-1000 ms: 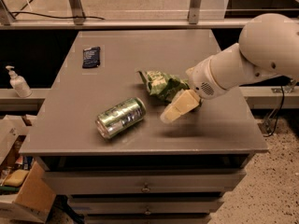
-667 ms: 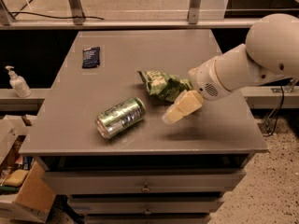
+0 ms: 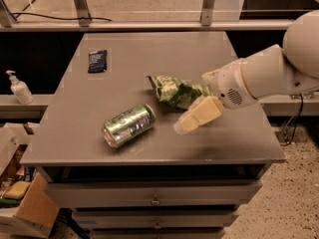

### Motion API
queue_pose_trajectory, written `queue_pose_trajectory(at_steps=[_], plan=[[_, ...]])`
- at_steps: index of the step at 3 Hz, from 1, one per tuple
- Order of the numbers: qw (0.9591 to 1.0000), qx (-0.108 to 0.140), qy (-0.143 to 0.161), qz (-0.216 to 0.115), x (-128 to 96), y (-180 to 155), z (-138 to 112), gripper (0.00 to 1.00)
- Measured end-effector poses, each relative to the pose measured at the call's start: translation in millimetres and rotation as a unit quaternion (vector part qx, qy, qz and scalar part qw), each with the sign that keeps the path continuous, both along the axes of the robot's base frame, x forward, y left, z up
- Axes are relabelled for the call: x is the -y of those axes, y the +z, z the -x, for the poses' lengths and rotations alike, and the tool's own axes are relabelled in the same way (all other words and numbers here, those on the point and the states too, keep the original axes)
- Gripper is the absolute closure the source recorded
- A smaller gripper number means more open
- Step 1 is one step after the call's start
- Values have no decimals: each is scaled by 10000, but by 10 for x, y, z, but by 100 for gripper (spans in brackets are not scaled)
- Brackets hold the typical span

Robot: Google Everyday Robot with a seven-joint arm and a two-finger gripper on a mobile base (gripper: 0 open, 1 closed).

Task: Move green jalapeno chip bag near green can

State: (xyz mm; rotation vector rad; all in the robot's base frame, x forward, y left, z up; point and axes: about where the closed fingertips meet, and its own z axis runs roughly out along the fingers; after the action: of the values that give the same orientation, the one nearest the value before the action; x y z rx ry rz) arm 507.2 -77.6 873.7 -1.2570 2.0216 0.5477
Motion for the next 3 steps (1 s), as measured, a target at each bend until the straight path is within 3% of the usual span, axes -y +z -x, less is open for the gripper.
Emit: queue_pose_trajectory(at_steps=[1,3], plan=[[9993,-44,-24,-374,75,200,140,0],[9990,11,127,-421,32,202,166,0]])
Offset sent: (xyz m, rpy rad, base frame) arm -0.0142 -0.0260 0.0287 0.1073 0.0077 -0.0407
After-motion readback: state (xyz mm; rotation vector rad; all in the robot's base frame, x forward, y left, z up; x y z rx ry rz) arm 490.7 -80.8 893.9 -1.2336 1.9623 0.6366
